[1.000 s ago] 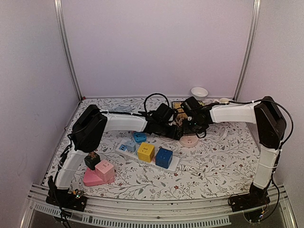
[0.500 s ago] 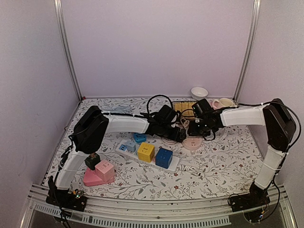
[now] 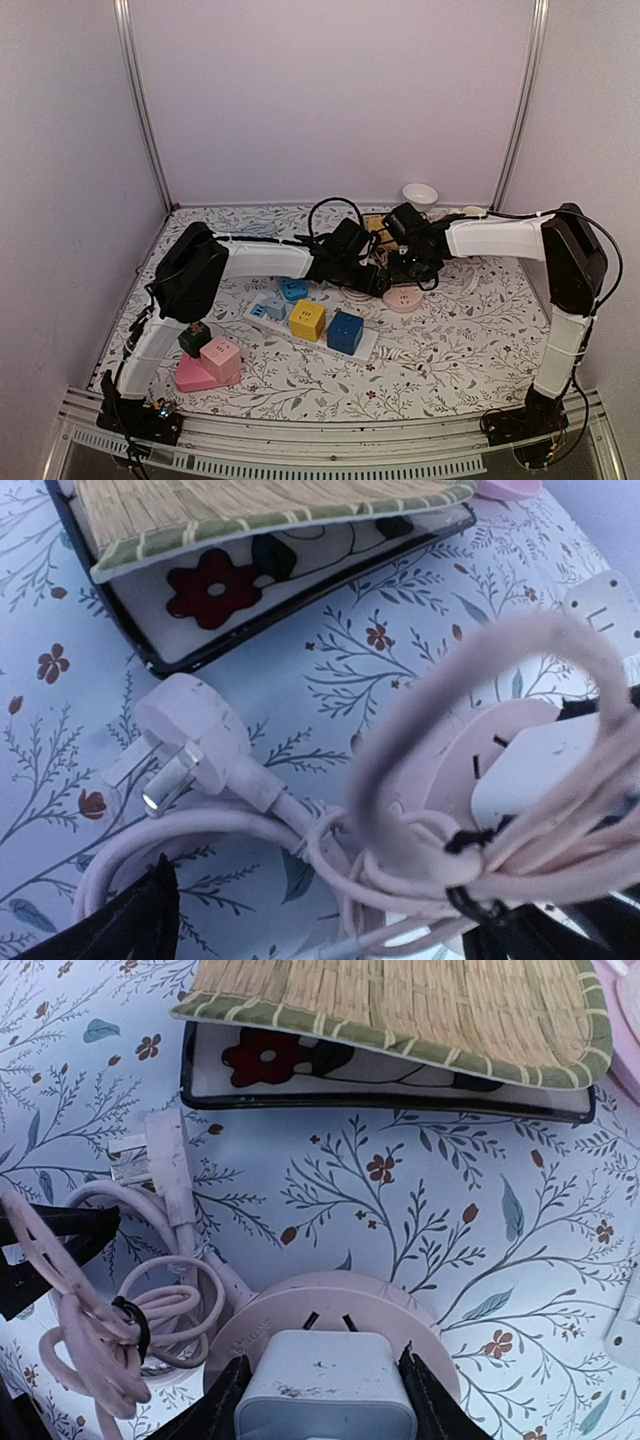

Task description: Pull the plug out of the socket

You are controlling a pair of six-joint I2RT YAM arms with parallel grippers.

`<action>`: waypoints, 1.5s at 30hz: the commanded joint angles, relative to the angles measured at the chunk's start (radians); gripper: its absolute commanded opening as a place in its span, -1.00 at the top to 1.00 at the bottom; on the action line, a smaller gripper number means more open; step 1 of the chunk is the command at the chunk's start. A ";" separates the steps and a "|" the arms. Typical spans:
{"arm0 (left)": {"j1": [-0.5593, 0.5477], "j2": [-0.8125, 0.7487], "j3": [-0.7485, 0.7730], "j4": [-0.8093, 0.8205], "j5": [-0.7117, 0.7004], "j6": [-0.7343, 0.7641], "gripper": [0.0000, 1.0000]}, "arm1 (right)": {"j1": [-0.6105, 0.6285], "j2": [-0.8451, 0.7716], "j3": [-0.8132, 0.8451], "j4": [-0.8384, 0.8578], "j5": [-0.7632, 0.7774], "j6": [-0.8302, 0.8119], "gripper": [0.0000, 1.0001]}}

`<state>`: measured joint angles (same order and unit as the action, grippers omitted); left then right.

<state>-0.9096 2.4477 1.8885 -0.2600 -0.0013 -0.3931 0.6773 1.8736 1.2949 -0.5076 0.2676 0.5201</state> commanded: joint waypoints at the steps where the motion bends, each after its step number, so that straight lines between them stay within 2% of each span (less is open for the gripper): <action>1: -0.005 0.131 -0.048 -0.227 -0.060 0.050 -0.94 | 0.050 -0.040 0.129 0.089 0.063 -0.007 0.84; 3: -0.005 0.131 -0.047 -0.228 -0.061 0.051 -0.94 | 0.025 -0.049 0.125 0.091 0.018 0.019 0.83; 8: -0.005 0.131 -0.044 -0.228 -0.063 0.053 -0.94 | -0.074 -0.091 0.050 0.193 -0.235 0.106 0.83; 15: -0.003 0.107 -0.032 -0.228 -0.054 0.066 -0.94 | -0.125 -0.099 0.046 0.161 -0.233 0.151 0.83; 29: 0.014 -0.074 -0.015 -0.182 -0.041 0.136 -0.94 | -0.342 -0.203 -0.206 0.148 -0.279 0.186 0.80; 38: 0.048 -0.134 -0.005 -0.197 -0.033 0.127 -0.94 | -0.415 -0.195 -0.293 0.141 -0.335 0.142 0.64; 45: 0.094 -0.206 -0.062 -0.200 -0.044 0.091 -0.94 | -0.429 -0.201 -0.308 0.123 -0.348 0.106 0.15</action>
<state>-0.8593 2.3253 1.8561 -0.4454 -0.0357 -0.2821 0.2546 1.6978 0.9939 -0.3809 -0.0635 0.6621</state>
